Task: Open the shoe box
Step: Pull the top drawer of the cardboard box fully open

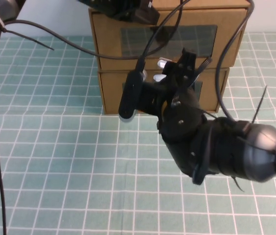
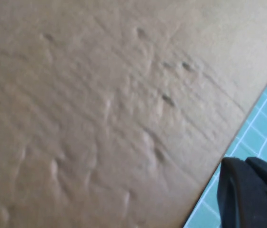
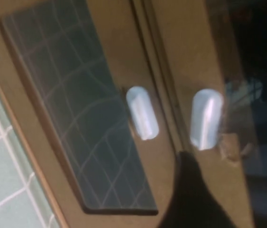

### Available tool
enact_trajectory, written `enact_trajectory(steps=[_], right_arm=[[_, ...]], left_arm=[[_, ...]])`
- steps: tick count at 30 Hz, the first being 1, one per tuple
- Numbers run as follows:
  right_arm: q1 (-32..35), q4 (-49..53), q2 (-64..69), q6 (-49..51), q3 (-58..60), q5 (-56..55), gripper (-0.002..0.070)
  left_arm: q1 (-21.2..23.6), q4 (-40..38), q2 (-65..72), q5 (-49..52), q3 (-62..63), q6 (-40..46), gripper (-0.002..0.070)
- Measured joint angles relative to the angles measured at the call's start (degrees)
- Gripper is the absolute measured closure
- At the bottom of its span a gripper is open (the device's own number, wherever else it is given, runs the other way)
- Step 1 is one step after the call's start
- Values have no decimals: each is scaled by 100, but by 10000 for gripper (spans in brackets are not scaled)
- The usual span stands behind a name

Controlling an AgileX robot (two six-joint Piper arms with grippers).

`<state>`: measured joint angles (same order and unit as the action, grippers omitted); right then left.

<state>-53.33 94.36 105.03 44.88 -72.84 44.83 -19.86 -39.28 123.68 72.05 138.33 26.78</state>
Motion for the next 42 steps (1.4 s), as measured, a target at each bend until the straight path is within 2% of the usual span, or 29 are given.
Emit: enact_trajectory(steps=[9,15,21,24,29,42], right_arm=[[10,0,264,31,-39,51,293],[10,0,264,31,-71,-43,292],[10,0,264,50,-71,-330,290],[65,11,264,227,-71,-486,290],[256,11,264,535,-71,-613,290],[723,-10,658,592,-374,-792,290]], left_arm=[[36,-1064,0,-299,32,208,680],[36,-940,-10,-428,515,255,680],[-114,-207,33,-1150,636,293,680],[-128,-92,210,-1358,636,301,680],[-128,-187,704,-1502,660,301,680],[-118,-348,881,-1400,803,306,680]])
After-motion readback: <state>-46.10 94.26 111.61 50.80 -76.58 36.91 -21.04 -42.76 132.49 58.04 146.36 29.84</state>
